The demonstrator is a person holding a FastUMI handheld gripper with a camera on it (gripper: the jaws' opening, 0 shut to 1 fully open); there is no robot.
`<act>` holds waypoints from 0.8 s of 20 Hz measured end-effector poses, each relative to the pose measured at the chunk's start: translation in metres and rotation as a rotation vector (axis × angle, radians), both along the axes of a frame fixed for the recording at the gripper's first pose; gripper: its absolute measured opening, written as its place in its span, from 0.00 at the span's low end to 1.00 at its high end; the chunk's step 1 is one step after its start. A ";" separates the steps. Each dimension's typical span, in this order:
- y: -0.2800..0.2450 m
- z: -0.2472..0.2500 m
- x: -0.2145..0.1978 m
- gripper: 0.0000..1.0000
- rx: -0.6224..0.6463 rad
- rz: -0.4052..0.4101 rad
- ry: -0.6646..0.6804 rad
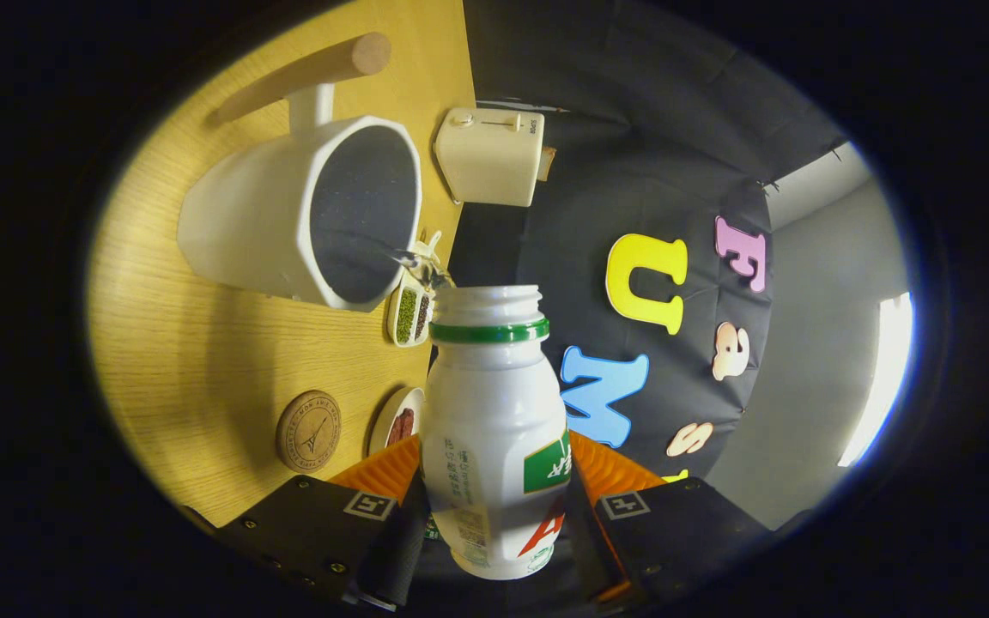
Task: Take the bottle from table, then pour the juice into the cup, finally place the bottle on the coaster
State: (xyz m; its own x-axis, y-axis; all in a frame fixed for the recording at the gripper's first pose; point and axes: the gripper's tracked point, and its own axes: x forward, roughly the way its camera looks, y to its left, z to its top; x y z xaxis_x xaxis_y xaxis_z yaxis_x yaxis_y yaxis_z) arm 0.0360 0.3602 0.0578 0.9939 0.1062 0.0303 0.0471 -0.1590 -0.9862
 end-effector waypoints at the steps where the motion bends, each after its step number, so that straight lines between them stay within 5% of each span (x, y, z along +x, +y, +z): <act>1: 0.000 0.001 0.000 0.71 -0.005 -0.001 -0.001; 16: 0.002 -0.002 -0.003 0.71 -0.086 -0.010 -0.002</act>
State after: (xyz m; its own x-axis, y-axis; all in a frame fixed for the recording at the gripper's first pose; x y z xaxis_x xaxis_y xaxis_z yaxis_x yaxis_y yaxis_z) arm 0.0334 0.3622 0.0553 0.9949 0.0981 0.0230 0.0465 -0.2441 -0.9686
